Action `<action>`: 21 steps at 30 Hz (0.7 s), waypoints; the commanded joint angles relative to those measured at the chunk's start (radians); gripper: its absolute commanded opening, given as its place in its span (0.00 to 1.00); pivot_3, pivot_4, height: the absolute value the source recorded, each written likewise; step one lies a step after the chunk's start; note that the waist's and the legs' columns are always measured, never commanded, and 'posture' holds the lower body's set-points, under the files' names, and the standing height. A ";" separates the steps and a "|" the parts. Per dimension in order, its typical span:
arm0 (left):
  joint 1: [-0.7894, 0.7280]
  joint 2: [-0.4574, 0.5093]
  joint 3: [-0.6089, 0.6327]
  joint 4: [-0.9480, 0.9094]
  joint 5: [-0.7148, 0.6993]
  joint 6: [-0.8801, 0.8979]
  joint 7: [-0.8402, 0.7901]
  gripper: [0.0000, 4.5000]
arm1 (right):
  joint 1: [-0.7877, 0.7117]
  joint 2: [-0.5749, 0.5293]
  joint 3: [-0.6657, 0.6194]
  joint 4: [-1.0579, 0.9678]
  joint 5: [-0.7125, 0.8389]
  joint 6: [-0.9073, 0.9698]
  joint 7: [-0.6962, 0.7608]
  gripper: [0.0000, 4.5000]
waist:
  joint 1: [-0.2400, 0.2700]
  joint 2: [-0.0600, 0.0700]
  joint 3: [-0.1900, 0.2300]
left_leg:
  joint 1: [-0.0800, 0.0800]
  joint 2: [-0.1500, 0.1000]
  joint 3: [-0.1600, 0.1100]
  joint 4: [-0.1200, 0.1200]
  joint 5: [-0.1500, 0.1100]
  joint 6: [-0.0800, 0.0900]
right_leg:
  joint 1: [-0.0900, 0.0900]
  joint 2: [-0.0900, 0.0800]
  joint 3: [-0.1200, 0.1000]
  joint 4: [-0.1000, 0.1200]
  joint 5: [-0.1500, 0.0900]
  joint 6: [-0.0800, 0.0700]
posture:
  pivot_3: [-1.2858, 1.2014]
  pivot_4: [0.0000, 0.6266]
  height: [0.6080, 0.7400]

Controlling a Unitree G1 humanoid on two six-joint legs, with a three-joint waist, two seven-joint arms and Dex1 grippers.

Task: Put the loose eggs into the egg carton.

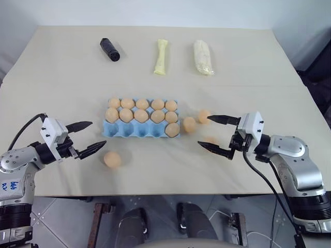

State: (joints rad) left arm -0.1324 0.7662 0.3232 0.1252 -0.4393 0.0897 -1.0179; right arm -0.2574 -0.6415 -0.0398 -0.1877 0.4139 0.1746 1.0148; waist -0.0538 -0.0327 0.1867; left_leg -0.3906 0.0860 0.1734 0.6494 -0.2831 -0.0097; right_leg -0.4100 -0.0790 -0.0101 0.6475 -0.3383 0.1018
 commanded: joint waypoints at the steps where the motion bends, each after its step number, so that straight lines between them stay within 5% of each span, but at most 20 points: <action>1: -0.012 0.022 0.031 -0.052 -0.025 0.023 0.009 1.00 | -0.007 0.001 -0.021 -0.028 0.018 0.002 -0.013 1.00 | 0.000 0.000 0.000 | 0.000 0.000 0.000 0.000 0.000 0.000 | 0.000 0.000 0.000 0.000 0.000 0.000 | 0.52 0.24 1.00; 6: -0.047 -0.020 -0.023 -0.128 -0.058 0.084 -0.003 1.00 | 0.054 -0.030 -0.104 -0.084 0.047 0.037 -0.053 1.00 | 0.010 0.000 0.000 | 0.000 0.000 -0.001 0.000 0.000 0.000 | 0.000 0.000 0.000 0.002 0.000 0.000 | 0.52 0.24 1.00; 13: -0.087 -0.066 -0.172 -0.159 0.012 -0.059 -0.109 1.00 | 0.244 -0.085 -0.216 -0.175 0.067 0.079 -0.068 1.00 | 0.027 0.000 0.000 | 0.000 -0.004 0.000 0.001 0.000 0.000 | 0.000 0.001 0.000 0.000 0.000 0.000 | 0.52 0.24 1.00; 21: -0.100 -0.087 -0.283 -0.139 0.030 -0.134 -0.213 1.00 | 0.257 -0.050 -0.117 -0.066 -0.032 0.053 -0.106 1.00 | 0.007 0.000 0.000 | 0.002 -0.004 0.002 0.003 0.001 0.001 | 0.002 0.002 0.001 0.001 0.000 0.000 | 0.52 0.24 1.00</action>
State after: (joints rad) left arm -0.2241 0.6715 0.0276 -0.0089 -0.4164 -0.0205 -1.2204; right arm 0.0198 -0.7003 -0.1720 -0.2625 0.3918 0.2279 0.9243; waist -0.0464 -0.0328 0.1865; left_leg -0.3886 0.0825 0.1756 0.6528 -0.2816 -0.0073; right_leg -0.4081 -0.0774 -0.0094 0.6492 -0.3375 0.1009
